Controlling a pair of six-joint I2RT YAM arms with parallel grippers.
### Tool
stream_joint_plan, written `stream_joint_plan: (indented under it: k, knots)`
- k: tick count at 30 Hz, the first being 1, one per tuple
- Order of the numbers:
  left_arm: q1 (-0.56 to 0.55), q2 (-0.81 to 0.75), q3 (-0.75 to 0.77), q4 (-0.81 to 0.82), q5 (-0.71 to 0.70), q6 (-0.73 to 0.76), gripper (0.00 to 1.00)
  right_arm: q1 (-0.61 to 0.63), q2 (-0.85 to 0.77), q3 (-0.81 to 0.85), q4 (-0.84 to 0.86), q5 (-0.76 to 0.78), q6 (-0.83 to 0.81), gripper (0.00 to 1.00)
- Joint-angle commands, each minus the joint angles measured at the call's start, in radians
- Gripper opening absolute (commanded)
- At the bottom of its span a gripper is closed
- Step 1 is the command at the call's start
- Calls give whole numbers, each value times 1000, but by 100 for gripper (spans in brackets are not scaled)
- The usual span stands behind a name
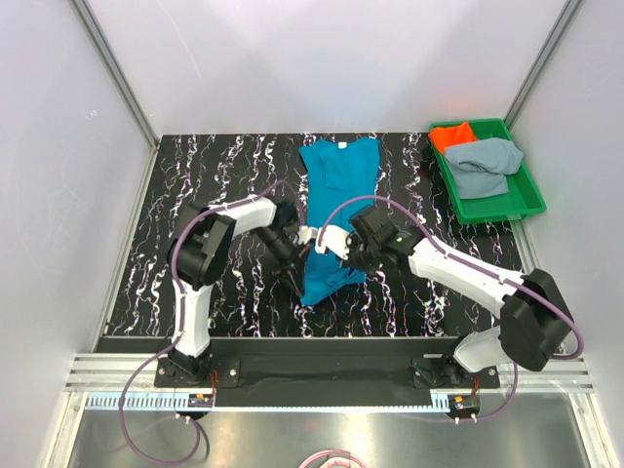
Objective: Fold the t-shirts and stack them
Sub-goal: Fold the tshirt
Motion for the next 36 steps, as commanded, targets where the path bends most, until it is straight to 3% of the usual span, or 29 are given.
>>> stream_joint_plan:
  k: [1,7,18,36]
  knots:
    - [43,-74,79,-53,-41,45,0,-27,-19,63,34,30,-7,0]
    - [66,-60,209,-96,-117,98,0,-48,-9,92,54,48,-21,0]
    - [97,118,528,-175,-175,164,0,-126,89,201,133,83,-78,0]
    - [158,386,1018,-89,-301,128,0,-252,332,409,244,114,-112,0]
